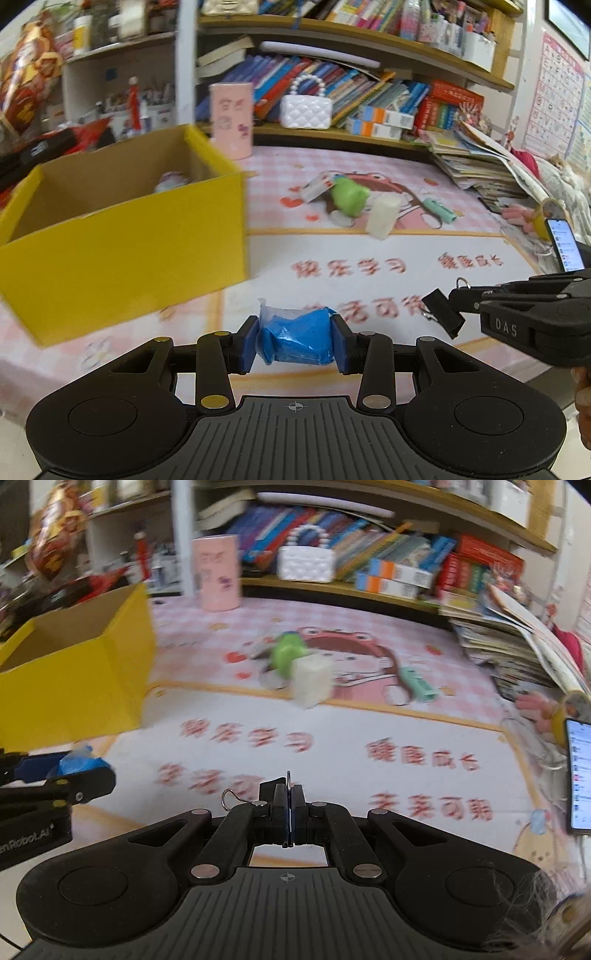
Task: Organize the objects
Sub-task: 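Carry the blue item and black binder clip over the yellow box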
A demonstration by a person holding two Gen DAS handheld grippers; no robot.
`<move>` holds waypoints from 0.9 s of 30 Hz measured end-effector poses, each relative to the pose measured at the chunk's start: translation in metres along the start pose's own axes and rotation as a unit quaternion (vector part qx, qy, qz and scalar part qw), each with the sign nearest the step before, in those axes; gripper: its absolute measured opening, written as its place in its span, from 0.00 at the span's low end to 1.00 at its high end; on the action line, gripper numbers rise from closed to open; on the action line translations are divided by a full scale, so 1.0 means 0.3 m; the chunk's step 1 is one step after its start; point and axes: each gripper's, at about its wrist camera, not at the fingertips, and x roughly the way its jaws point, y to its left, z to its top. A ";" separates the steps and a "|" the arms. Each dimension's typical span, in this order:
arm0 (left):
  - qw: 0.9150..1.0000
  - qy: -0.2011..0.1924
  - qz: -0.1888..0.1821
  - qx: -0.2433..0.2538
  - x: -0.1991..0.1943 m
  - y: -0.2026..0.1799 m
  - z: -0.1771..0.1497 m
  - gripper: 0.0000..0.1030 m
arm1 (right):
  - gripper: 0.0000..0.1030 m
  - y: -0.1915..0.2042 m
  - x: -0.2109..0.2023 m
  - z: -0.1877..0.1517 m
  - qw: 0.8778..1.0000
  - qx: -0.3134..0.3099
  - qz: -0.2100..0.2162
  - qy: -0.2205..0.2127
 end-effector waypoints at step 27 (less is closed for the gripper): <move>0.995 -0.026 0.085 -0.046 -0.335 0.344 -0.194 0.37 | 0.02 0.498 -0.119 -0.112 0.992 -0.070 0.106 -0.014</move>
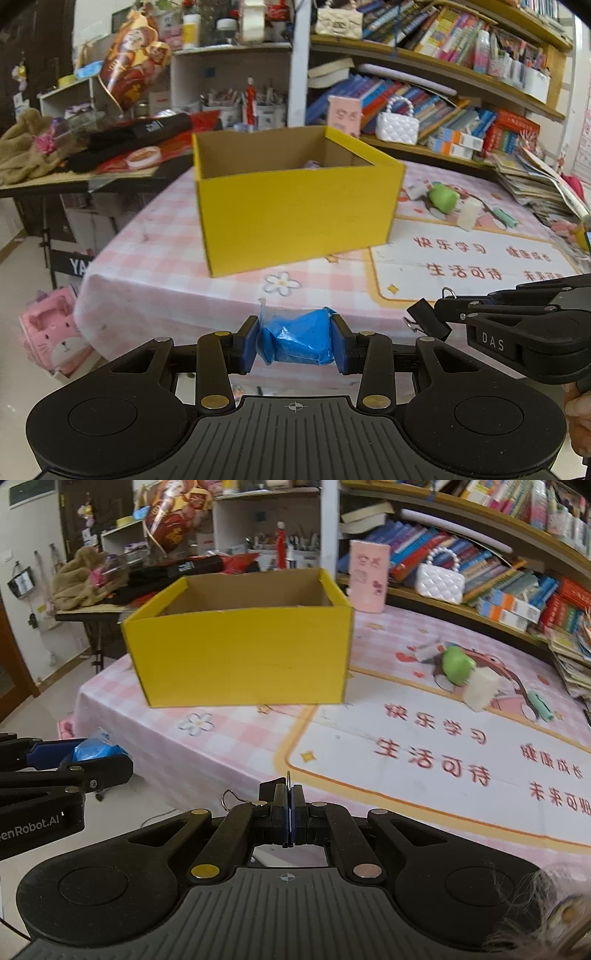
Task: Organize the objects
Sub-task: 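Carry the blue item and black binder clip over the yellow box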
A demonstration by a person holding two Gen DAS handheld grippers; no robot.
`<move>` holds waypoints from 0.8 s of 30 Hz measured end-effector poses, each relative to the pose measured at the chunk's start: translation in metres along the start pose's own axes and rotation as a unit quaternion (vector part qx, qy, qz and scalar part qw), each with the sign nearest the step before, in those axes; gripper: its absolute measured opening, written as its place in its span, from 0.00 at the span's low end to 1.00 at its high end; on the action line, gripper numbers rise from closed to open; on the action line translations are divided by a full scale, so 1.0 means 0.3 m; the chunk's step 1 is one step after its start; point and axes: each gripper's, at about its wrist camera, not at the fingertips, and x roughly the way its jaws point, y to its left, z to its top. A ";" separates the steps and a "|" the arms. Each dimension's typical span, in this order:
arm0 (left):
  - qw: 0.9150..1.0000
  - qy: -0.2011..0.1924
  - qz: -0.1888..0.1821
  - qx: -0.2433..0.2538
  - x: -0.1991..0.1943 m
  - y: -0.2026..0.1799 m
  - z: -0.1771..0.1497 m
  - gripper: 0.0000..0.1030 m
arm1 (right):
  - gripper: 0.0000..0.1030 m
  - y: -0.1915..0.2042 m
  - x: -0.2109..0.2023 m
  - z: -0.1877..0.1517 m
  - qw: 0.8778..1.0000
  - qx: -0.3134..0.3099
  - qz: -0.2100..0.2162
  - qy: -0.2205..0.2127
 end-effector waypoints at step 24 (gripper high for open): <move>0.992 -0.105 0.063 0.006 0.258 0.036 0.411 0.37 | 0.02 -0.066 0.189 0.549 0.989 -0.054 0.019 -0.134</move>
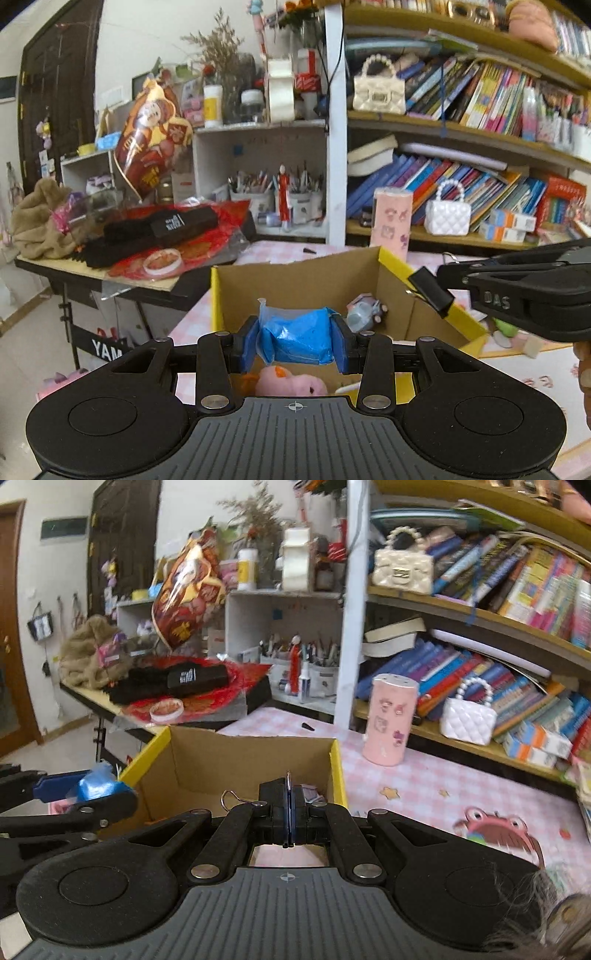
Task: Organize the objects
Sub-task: 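Carry the blue item and black binder clip over the yellow box, then open both tools to drop the items into the box, then withdraw both tools from the box toward the remaining table items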
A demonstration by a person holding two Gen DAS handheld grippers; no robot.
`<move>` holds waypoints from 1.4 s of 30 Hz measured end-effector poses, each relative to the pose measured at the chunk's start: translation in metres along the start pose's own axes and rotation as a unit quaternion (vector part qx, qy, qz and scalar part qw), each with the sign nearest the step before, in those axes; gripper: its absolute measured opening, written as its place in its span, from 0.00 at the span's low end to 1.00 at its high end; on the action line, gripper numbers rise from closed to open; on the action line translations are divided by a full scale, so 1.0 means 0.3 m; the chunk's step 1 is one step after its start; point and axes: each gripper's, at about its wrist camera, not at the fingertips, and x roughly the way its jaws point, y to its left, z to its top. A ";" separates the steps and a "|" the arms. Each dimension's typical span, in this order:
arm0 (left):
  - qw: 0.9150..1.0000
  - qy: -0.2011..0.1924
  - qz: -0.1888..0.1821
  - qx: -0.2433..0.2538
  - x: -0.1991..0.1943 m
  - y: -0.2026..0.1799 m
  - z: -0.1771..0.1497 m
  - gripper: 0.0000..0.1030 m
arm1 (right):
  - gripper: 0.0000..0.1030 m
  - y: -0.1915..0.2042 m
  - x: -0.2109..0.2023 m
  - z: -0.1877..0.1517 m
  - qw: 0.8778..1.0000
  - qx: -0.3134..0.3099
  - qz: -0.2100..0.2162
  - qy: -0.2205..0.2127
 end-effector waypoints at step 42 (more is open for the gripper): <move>0.999 0.033 0.007 -0.029 -0.201 0.008 -0.160 0.70 | 0.20 0.012 -0.143 -0.156 0.998 0.037 -0.022 0.045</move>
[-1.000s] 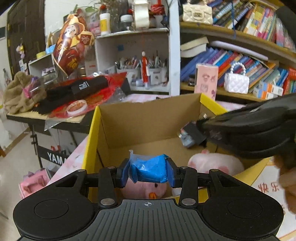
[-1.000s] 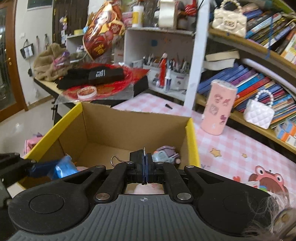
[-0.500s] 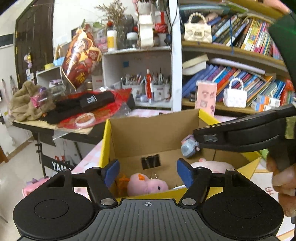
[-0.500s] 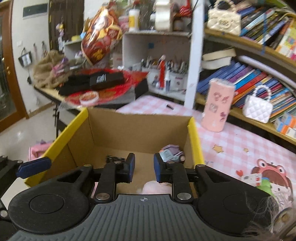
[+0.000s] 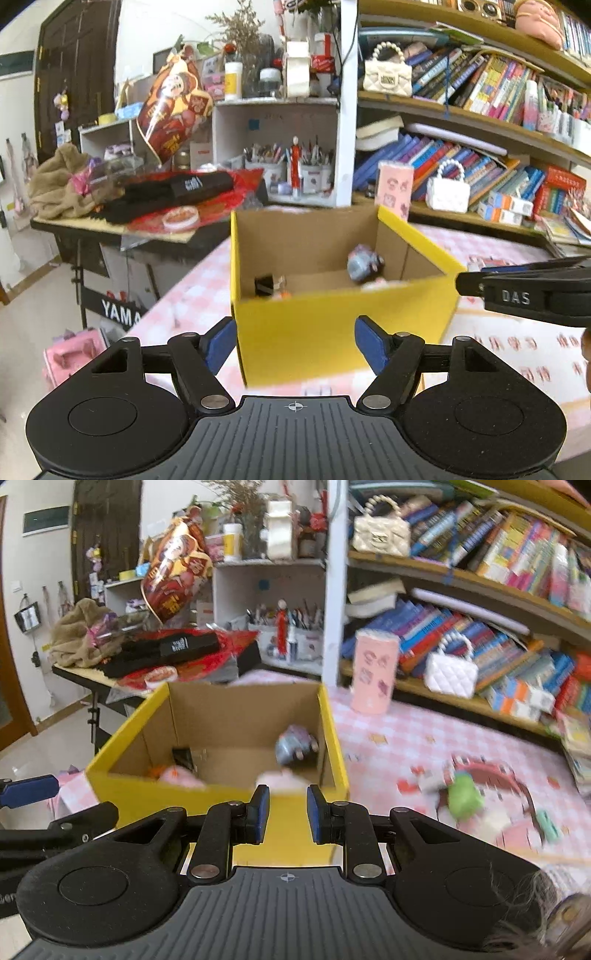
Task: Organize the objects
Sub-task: 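Withdraw both tools from the box toward the remaining table items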
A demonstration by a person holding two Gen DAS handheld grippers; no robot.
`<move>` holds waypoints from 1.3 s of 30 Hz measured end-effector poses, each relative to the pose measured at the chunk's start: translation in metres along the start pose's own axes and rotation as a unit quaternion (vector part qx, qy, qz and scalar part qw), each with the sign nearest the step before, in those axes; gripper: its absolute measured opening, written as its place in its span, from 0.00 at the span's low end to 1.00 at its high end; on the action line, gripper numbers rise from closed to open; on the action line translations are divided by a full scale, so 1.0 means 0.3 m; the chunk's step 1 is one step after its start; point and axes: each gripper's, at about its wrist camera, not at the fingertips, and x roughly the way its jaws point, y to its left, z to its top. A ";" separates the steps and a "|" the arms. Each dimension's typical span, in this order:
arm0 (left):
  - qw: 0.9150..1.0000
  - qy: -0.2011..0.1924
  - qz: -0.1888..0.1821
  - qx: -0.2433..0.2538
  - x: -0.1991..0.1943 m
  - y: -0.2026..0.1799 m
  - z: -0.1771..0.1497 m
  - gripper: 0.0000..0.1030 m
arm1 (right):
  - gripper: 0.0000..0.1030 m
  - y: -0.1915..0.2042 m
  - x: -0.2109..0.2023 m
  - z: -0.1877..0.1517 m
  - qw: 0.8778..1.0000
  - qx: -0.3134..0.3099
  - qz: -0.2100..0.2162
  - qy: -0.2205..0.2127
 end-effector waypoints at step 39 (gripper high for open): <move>0.976 0.068 -0.174 0.113 -0.064 -0.312 -0.172 0.77 | 0.27 -0.134 -0.298 -0.415 0.973 0.131 -0.158 0.108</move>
